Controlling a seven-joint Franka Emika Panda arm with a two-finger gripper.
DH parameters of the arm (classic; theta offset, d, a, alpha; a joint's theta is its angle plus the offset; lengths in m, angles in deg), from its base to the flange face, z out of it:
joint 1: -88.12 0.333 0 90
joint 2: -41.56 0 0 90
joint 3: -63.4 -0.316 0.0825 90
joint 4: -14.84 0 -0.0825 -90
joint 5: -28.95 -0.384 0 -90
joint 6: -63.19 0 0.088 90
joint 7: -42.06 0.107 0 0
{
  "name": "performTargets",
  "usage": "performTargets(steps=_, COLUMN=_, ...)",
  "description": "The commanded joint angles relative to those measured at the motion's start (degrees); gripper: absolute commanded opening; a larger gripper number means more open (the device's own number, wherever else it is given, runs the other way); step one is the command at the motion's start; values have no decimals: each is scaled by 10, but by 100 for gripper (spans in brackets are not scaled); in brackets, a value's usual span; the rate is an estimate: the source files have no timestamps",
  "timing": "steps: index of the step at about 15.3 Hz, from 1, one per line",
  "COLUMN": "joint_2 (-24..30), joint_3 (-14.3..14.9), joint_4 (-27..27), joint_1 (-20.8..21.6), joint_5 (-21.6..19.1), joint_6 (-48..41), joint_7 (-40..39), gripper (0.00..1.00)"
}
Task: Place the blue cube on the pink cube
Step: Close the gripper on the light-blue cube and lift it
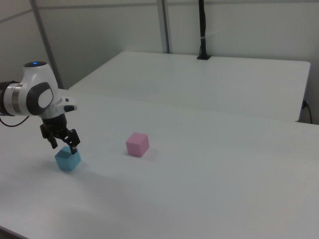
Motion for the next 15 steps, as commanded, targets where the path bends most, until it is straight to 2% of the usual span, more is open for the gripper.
performTargets(steps=1, joint_2=-1, joint_3=2, joint_4=0, joint_1=4, joint_5=-11, joint_6=-5, joint_7=10, gripper=100)
performTargets(steps=10, joint_2=-11, joint_3=2, joint_4=5, joint_1=3, joint_5=-11, joint_6=3, joint_7=3, gripper=100)
performTargets(steps=12, joint_2=-13, joint_3=2, joint_4=6, joint_1=4, joint_5=-9, joint_6=4, joint_7=3, gripper=85)
performTargets(steps=13, joint_2=-16, joint_3=2, joint_4=6, joint_1=4, joint_5=-7, joint_6=4, joint_7=2, gripper=82)
performTargets(steps=15, joint_2=-24, joint_3=2, joint_4=6, joint_1=4, joint_5=-5, joint_6=14, joint_7=2, gripper=82)
